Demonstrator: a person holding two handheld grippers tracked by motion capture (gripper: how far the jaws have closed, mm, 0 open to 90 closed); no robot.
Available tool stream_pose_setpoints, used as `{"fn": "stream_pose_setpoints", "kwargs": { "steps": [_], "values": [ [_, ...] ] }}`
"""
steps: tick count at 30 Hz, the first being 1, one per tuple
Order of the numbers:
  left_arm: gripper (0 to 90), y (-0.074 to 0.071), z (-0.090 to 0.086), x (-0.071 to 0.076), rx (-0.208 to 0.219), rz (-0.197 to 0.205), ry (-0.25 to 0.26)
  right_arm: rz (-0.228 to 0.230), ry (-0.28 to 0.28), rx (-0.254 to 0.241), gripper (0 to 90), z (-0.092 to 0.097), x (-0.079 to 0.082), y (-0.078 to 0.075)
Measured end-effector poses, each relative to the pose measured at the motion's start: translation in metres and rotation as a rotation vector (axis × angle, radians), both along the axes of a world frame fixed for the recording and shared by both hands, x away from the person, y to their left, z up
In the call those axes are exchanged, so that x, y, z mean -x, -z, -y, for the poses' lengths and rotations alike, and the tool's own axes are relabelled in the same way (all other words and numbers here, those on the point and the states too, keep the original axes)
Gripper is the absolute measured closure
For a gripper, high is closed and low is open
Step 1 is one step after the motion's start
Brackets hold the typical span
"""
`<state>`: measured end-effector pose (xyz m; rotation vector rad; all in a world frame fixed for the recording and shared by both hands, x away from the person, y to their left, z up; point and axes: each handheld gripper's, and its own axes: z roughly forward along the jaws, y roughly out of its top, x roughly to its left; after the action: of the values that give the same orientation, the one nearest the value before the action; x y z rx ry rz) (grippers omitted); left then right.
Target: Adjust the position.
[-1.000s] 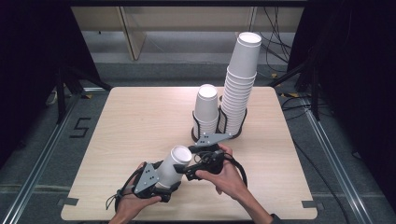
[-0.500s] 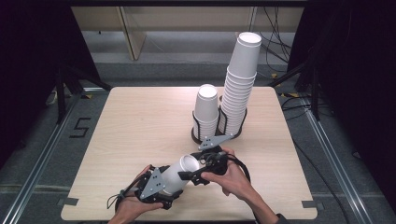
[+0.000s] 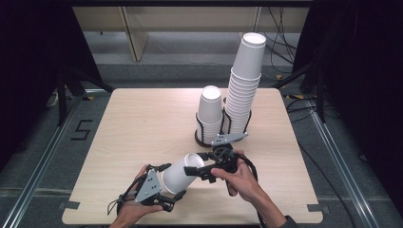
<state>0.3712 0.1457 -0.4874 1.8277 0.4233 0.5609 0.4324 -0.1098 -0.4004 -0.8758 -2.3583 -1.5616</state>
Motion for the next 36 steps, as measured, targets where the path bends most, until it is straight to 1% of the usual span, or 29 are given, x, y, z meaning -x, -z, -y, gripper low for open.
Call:
{"fn": "stream_pose_setpoints", "kwargs": {
  "steps": [1, 3, 4, 5, 6, 7, 8, 9, 10, 11, 12, 13, 14, 15, 16, 17, 19, 21, 23, 24, 26, 27, 28, 29, 31, 32, 33, 35, 36],
  "values": [
    [3.6, -0.0001, 0.0002, 0.0004, 0.010, 0.006, -0.002, 0.014, 0.001, -0.007, 26.4, 0.0010, -0.0012, 0.0007],
    [3.3, -0.0008, -0.0004, 0.0011, 0.007, 0.021, -0.010, -0.003, 0.007, -0.012, 26.4, 0.0029, -0.0021, 0.0012],
    [3.1, -0.0009, -0.0003, 0.0012, 0.015, 0.024, -0.016, -0.034, 0.008, -0.032, 26.6, 0.0030, -0.0019, 0.0026],
    [3.5, -0.0011, -0.0003, 0.0013, 0.026, 0.030, -0.020, -0.046, 0.009, -0.035, 26.8, 0.0030, -0.0021, 0.0039],
    [5.3, -0.0024, -0.0011, 0.0013, 0.026, 0.038, -0.022, -0.029, 0.006, -0.029, 26.8, 0.0032, -0.0035, 0.0054],
    [5.0, -0.0030, -0.0013, 0.0016, 0.032, 0.041, -0.022, -0.041, 0.002, -0.038, 26.8, 0.0022, -0.0035, 0.0074],
    [6.8, -0.0029, -0.0011, 0.0013, 0.038, 0.044, -0.016, -0.041, 0.010, -0.034, 26.9, 0.0020, -0.0037, 0.0081],
    [7.6, -0.0036, -0.0015, 0.0015, 0.035, 0.030, -0.012, -0.044, 0.005, -0.046, 27.0, 0.0017, -0.0045, 0.0091],
    [7.9, -0.0036, -0.0015, 0.0014, 0.044, 0.020, -0.010, -0.051, 0.013, -0.045, 27.0, 0.0021, -0.0045, 0.0089],
    [7.9, -0.0037, -0.0017, 0.0012, 0.046, 0.016, -0.011, -0.057, 0.007, -0.062, 27.1, 0.0022, -0.0047, 0.0092],
    [7.7, -0.0037, -0.0015, 0.0009, 0.048, 0.014, -0.010, -0.078, 0.004, -0.072, 27.3, 0.0026, -0.0034, 0.0080],
    [7.0, -0.0033, -0.0005, 0.0003, 0.054, 0.008, -0.009, -0.079, 0.002, -0.074, 27.3, 0.0028, -0.0034, 0.0075],
    [6.3, -0.0032, -0.0006, 0.0001, 0.038, 0.000, -0.013, -0.059, -0.005, -0.074, 27.4, 0.0025, -0.0046, 0.0081],
    [6.0, -0.0018, 0.0009, -0.0002, 0.051, -0.004, -0.016, -0.056, -0.001, -0.070, 27.5, 0.0021, -0.0042, 0.0078],
    [5.7, -0.0019, 0.0006, 0.0001, 0.036, -0.011, -0.019, -0.066, 0.004, -0.064, 27.5, 0.0018, -0.0028, 0.0073],
    [5.7, -0.0017, 0.0007, -0.0001, 0.033, -0.011, -0.018, -0.046, -0.004, -0.062, 27.5, 0.0013, -0.0037, 0.0082],
    [5.2, -0.0005, 0.0021, -0.0005, 0.037, -0.012, -0.017, -0.055, 0.000, -0.059, 27.6, 0.0014, -0.0032, 0.0074],
    [6.9, -0.0025, 0.0021, 0.0000, 0.011, -0.025, -0.021, -0.054, 0.003, -0.060, 27.6, 0.0015, -0.0030, 0.0072],
    [10.1, -0.0034, 0.0030, -0.0001, 0.013, -0.032, -0.019, -0.047, 0.003, -0.054, 27.4, 0.0016, -0.0031, 0.0075],
    [11.6, -0.0049, 0.0020, 0.0005, -0.003, -0.037, -0.022, -0.054, 0.006, -0.055, 27.3, 0.0016, -0.0028, 0.0073],
    [13.7, -0.0055, 0.0016, 0.0003, -0.013, -0.037, -0.019, -0.052, 0.000, -0.053, 27.0, 0.0017, -0.0030, 0.0069],
    [14.4, -0.0054, 0.0015, 0.0003, -0.016, -0.040, -0.019, -0.062, 0.003, -0.050, 26.7, 0.0014, -0.0020, 0.0064],
    [14.9, -0.0046, 0.0021, 0.0006, -0.021, -0.040, -0.017, -0.038, 0.004, -0.038, 26.5, 0.0016, -0.0029, 0.0068],
    [15.7, -0.0045, 0.0022, 0.0007, -0.027, -0.044, -0.015, -0.030, -0.001, -0.019, 26.3, 0.0006, -0.0013, 0.0056],
    [16.9, -0.0050, 0.0017, 0.0003, -0.026, -0.054, -0.013, 0.019, 0.002, 0.016, 26.0, -0.0001, -0.0004, 0.0032],
    [17.3, -0.0051, 0.0016, 0.0002, -0.022, -0.054, -0.010, 0.029, -0.011, 0.023, 25.7, -0.0006, -0.0003, 0.0025],
    [17.8, -0.0062, 0.0009, 0.0006, -0.033, -0.061, -0.010, 0.036, -0.013, 0.033, 25.1, -0.0006, -0.0001, 0.0020],
    [18.5, -0.0066, 0.0005, 0.0008, -0.042, -0.064, -0.006, 0.063, -0.015, 0.064, 23.1, -0.0009, 0.0006, 0.0016],
    [18.9, -0.0067, 0.0004, 0.0007, -0.044, -0.067, -0.002, 0.066, -0.020, 0.075, 21.7, -0.0009, 0.0009, 0.0012]
  ]
}}
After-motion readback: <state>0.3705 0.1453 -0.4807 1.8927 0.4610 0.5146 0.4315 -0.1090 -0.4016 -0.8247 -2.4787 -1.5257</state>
